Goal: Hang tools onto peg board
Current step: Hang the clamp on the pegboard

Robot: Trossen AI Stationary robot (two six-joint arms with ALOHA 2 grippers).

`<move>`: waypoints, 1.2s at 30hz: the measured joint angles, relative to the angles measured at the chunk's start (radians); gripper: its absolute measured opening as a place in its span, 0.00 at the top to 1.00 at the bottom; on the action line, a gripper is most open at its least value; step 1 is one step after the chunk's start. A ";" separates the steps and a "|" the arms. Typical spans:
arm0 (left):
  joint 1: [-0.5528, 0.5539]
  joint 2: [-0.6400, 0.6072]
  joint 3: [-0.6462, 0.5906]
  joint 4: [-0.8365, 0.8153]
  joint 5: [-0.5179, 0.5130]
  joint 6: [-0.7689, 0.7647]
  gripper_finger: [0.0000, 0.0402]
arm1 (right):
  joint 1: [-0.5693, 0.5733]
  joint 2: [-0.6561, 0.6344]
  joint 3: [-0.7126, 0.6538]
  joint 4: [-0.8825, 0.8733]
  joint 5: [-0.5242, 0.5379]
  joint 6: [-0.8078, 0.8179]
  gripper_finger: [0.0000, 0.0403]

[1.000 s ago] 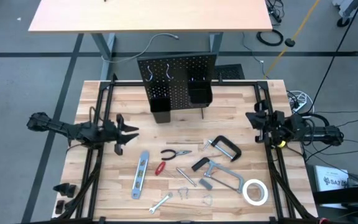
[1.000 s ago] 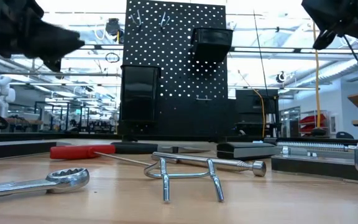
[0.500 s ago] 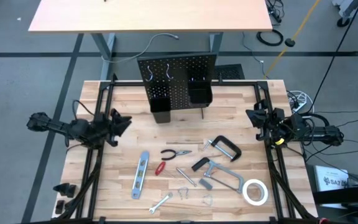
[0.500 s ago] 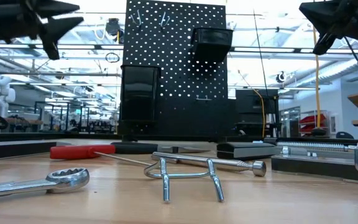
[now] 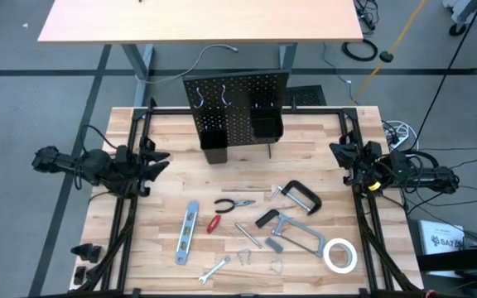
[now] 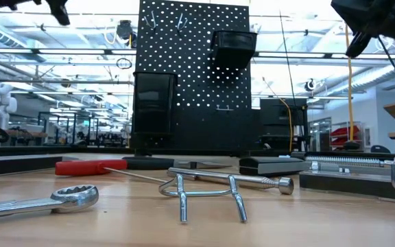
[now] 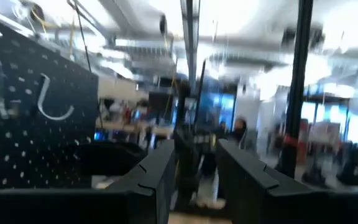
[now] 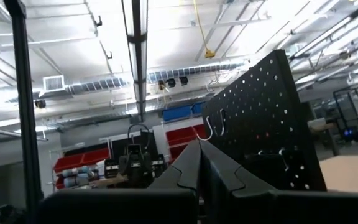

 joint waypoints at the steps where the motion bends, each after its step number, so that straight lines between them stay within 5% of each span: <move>1: -0.002 0.025 0.032 -0.052 0.000 0.003 0.70 | 0.000 0.012 0.022 -0.023 0.000 0.012 0.99; 8: -0.016 0.197 0.227 -0.249 -0.001 0.028 0.70 | 0.000 0.192 0.231 -0.238 -0.073 0.089 0.85; 18: -0.081 0.414 0.370 -0.372 -0.028 0.084 0.70 | 0.044 0.608 0.531 -0.273 -0.331 0.185 0.62; 26: -0.163 0.488 0.405 -0.490 -0.057 0.083 0.70 | 0.173 0.865 0.693 -0.334 -0.468 0.148 0.61; 36: -0.211 0.552 0.405 -0.530 -0.057 0.024 0.70 | 0.321 1.098 0.732 -0.404 -0.468 0.250 0.61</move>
